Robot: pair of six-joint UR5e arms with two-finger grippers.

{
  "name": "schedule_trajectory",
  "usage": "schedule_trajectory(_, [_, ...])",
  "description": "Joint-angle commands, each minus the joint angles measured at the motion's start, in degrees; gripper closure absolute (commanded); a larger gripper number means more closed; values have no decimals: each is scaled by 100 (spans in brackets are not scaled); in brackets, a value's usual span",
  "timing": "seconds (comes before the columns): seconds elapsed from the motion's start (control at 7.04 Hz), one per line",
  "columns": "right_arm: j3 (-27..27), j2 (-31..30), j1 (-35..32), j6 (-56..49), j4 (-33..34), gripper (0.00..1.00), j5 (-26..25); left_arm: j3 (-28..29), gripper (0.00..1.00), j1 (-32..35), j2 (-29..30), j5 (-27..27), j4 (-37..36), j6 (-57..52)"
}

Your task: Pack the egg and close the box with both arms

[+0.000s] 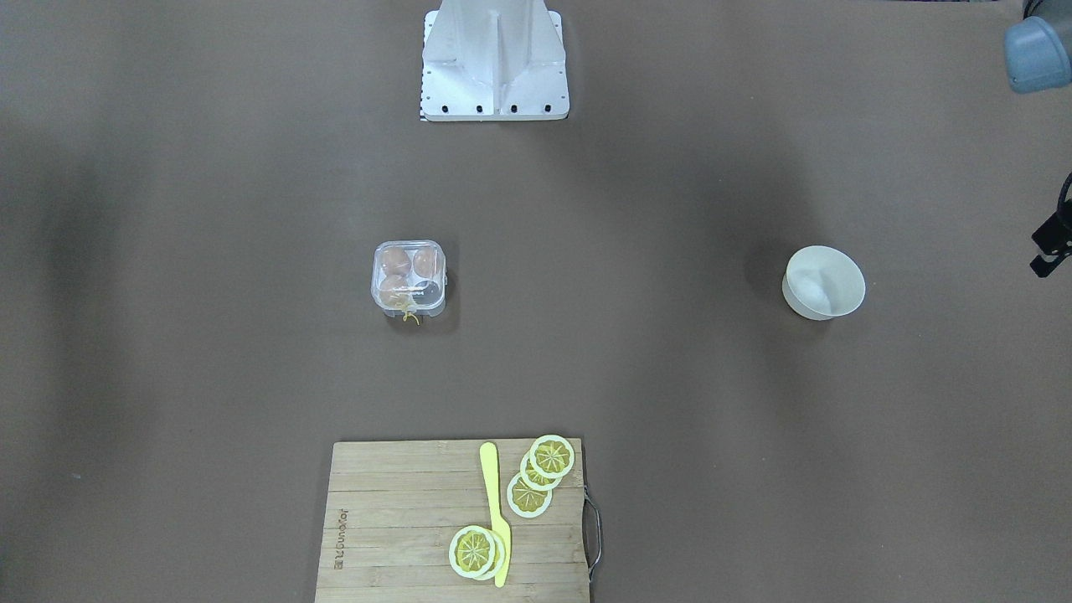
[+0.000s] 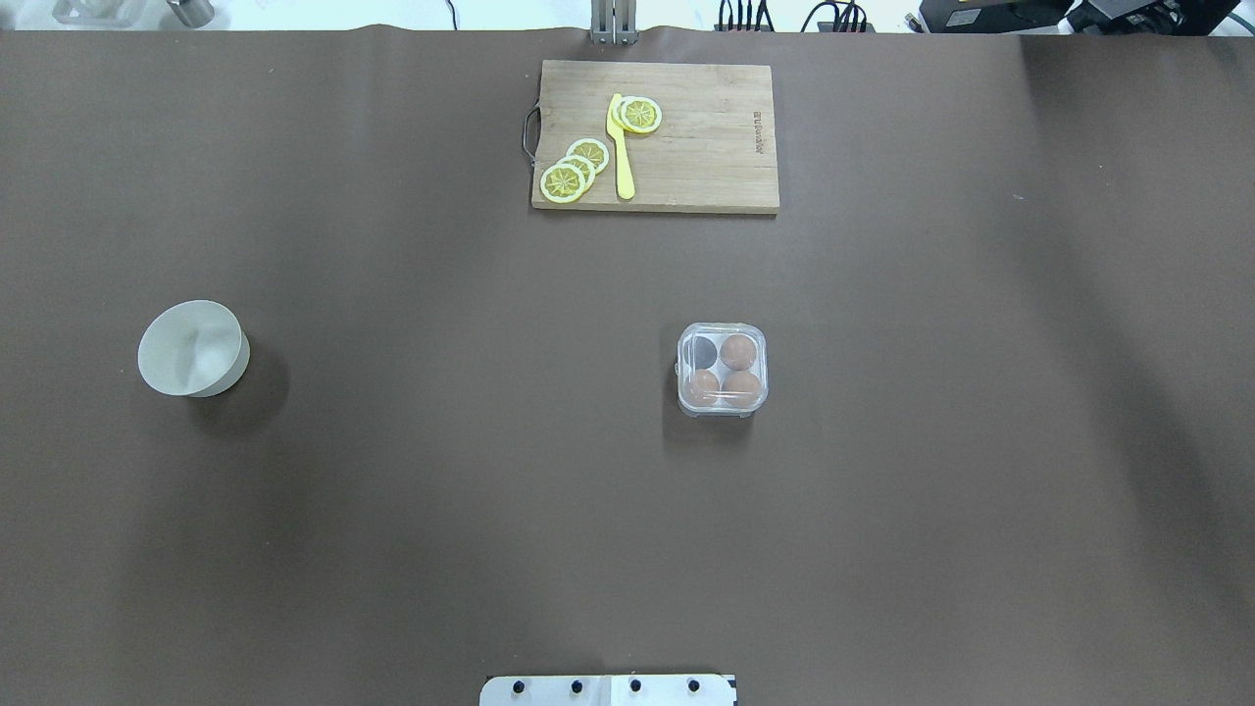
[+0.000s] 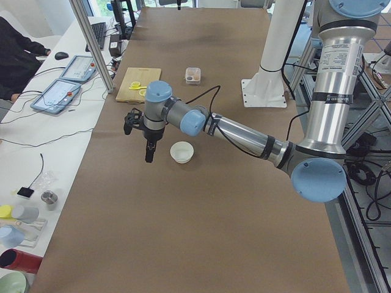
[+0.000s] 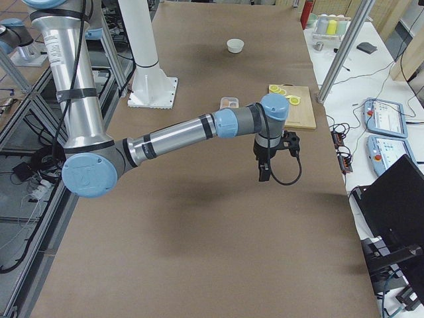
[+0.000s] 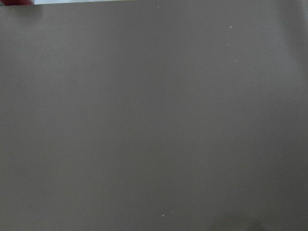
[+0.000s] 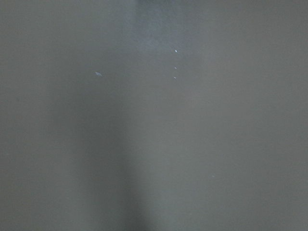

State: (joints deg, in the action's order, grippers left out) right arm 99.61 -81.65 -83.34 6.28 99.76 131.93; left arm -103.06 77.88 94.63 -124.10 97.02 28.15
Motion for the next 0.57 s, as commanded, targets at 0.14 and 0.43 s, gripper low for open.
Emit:
schedule_trajectory(0.14, [-608, -343, -743, -1163, -9, 0, 333, 898, 2, 795, -155, -245, -130, -1614])
schedule_trajectory(0.43, [-688, -387, -973, -1322, 0, 0, 351, 1227, 2, 1334, -364, -1332, -122, -1681])
